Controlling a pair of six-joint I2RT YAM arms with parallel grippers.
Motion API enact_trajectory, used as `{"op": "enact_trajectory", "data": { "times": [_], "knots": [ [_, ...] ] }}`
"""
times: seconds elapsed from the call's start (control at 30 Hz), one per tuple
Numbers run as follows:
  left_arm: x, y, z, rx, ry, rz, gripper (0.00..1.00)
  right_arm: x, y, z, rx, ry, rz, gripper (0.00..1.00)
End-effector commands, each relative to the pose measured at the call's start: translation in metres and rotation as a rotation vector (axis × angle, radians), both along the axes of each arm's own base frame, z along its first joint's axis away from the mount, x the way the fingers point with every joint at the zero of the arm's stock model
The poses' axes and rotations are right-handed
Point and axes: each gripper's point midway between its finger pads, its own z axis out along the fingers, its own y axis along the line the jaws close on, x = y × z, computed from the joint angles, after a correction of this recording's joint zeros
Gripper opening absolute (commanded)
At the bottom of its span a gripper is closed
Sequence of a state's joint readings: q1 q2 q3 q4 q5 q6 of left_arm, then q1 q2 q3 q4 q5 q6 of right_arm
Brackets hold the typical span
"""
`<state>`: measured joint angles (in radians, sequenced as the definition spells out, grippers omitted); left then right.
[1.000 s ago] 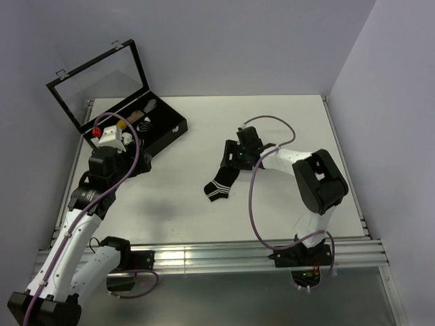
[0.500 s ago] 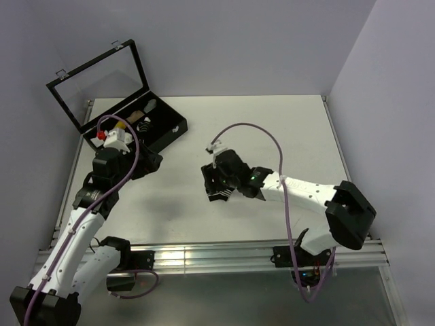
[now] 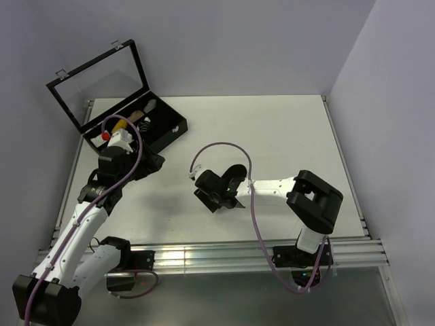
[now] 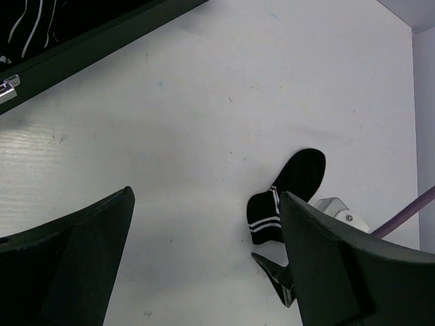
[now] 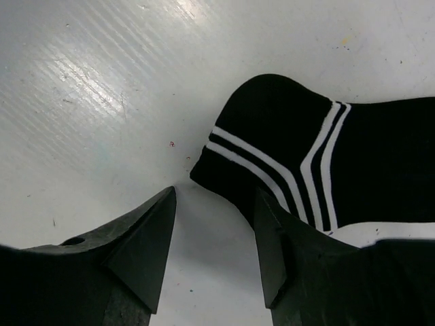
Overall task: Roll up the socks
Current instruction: Roll the sock at the center of the board.
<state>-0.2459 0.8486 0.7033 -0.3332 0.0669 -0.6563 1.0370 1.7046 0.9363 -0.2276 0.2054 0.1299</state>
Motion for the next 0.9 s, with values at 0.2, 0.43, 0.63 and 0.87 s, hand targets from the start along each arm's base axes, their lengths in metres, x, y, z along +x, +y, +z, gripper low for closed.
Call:
{"op": "enact_trajectory", "data": {
  "times": [0.2,0.43,0.63,0.87],
  "knots": [
    [0.006,-0.009,0.008,-0.044,-0.031,-0.023,0.92,0.008,0.013,0.007,-0.023,-0.075,0.046,0.56],
    [0.006,-0.012,0.009,-0.046,-0.034,-0.038,0.91,0.007,0.015,-0.011,-0.049,-0.045,0.049,0.44],
    [0.007,-0.018,0.003,-0.073,-0.017,-0.054,0.91,0.005,0.010,-0.025,-0.067,-0.030,0.024,0.21],
    [0.005,-0.032,-0.012,-0.058,0.014,-0.045,0.91,-0.001,0.017,-0.030,-0.009,0.021,0.035,0.00]
  ]
}}
